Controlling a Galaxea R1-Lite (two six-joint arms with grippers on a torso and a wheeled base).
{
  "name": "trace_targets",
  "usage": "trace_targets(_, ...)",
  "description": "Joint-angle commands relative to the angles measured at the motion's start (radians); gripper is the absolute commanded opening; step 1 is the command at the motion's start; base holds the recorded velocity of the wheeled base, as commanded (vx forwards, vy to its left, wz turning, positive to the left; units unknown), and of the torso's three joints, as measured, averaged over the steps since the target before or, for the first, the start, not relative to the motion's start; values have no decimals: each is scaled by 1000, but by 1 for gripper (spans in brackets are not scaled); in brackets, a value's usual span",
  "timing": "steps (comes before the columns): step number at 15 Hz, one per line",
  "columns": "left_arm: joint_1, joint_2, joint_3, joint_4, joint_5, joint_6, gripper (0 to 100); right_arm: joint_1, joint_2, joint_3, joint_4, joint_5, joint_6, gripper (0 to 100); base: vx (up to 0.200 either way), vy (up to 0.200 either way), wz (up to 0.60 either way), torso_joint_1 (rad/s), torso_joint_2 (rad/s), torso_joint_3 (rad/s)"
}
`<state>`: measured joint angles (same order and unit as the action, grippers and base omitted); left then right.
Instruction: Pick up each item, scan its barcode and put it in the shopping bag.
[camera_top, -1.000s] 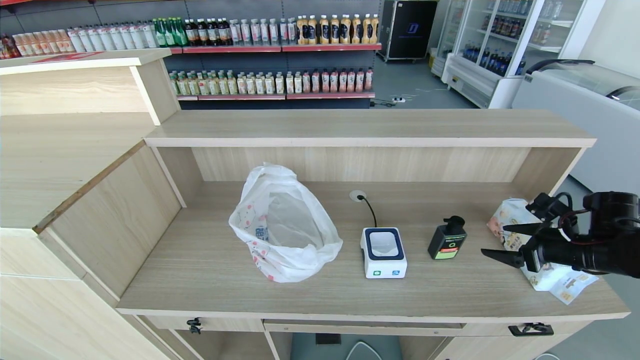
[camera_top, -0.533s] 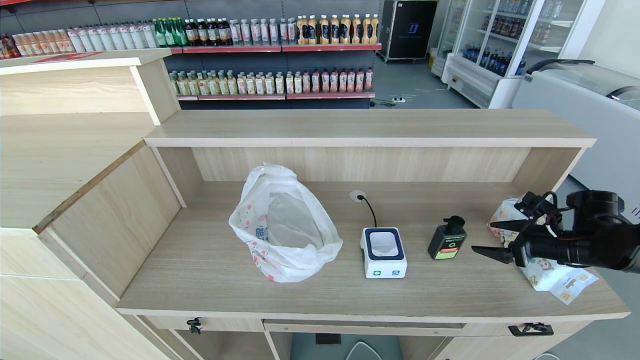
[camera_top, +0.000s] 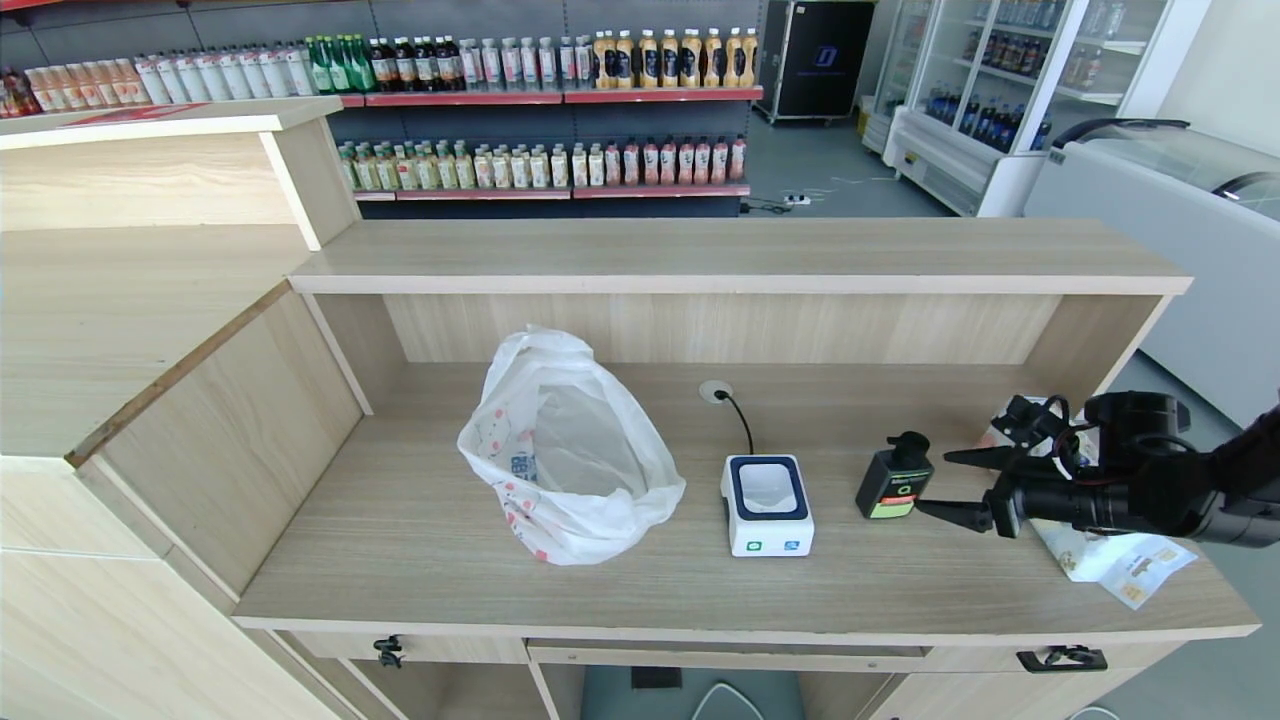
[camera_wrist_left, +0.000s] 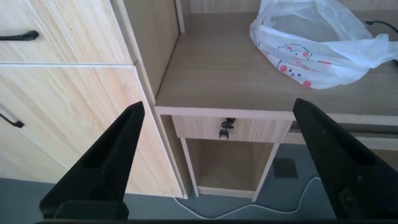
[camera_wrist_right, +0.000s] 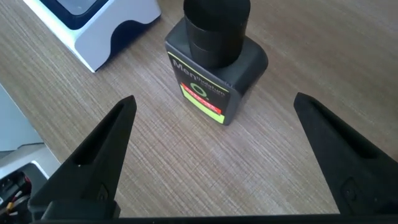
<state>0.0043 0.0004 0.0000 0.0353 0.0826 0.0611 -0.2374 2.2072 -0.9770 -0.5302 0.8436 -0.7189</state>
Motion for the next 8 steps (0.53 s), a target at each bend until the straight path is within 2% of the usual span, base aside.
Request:
trace_targets(1,0,0,0,0,0,0,100,17,35,-22,-1,12,-1,100,0,0,0,0,0,0)
trace_targets(8,0,0,0,0,0,0,100,79,108,-57,-5,20,1,100,0,0,0,0,0,0)
